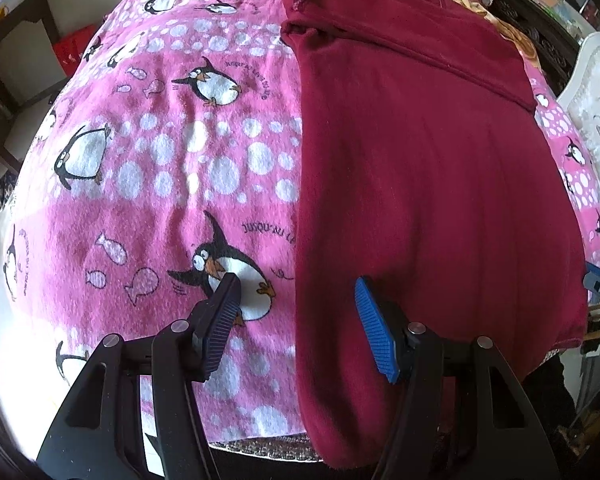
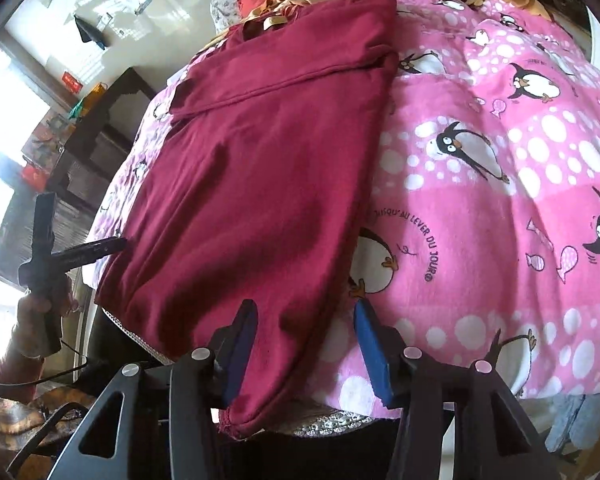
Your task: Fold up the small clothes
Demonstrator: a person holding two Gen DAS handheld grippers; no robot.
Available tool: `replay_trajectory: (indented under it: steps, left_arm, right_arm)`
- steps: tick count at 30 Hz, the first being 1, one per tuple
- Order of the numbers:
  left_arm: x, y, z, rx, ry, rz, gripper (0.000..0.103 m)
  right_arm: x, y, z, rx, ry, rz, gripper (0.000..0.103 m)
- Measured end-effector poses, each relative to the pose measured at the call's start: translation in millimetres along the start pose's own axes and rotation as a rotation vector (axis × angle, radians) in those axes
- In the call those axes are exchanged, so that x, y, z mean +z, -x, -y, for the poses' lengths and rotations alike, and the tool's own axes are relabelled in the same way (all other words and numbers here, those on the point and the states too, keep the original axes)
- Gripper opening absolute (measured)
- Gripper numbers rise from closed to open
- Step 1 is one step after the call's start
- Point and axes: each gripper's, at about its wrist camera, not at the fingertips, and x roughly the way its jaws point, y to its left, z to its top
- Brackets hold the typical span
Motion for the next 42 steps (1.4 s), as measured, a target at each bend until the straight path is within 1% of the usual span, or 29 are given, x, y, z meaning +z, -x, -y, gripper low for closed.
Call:
replay_trajectory:
  steps: [3,7,11,15,18,20,23,28,34,38,42]
  left_arm:
    - [-1.6,0.8,-0.3,-0.018,0.006,-0.024,0.06]
    - [-5.7,3.0,-4.6,-0.069,0.015,-0.06,0.061]
    - [-11.9,3.3,-4.5,-0.11,-0.016,-0.087,0.071]
    - [-14.6,1.0,7.5,-0.104,-0.084,-0.126,0.08]
    - [-18.2,-1.3,18.9,-0.068,-0.16,-0.143,0.082]
    - [-19.5,-2.7,21.7,-0.057,-0.177,-0.144,0.083]
    - [-17.2,-2.6,20.6,-0.07,-0.153,-0.149,0.083]
    - [-12.4,1.3,12.5,-0.132,-0.107,-0.166,0.083]
    - [-13.3,-0.2,18.8,-0.119,-0.143,-0.171,0.083]
    - [-12.1,-3.4,16.7,-0.142,-0.12,-0.181,0.083]
    - [-8.5,-6.0,9.0,-0.169,-0.087,-0.194,0.083]
  right_arm:
    - [0.0,-1.8,-1.7,0.003,0.014,-0.01,0.049]
    - [0.1,-3.8,-2.6,0.041,0.016,-0.02,0.049]
    - [-1.2,-6.8,-3.4,0.06,0.029,-0.024,0.049]
    - [-1.1,-5.4,1.2,0.092,0.01,-0.024,0.049]
    - [-2.4,-3.4,4.5,0.114,0.007,-0.03,0.049]
    - [-3.3,-3.0,4.0,0.121,0.01,-0.033,0.049]
    - [-4.6,-2.7,2.7,0.134,0.017,-0.04,0.049]
    - [-7.9,-3.3,0.5,0.172,0.028,-0.058,0.049]
    - [-9.7,-8.7,-4.9,0.207,0.044,-0.074,0.049]
    - [-9.7,-9.2,0.1,0.239,0.024,-0.083,0.045]
    - [-10.3,-13.4,-1.8,0.232,0.04,-0.089,0.045]
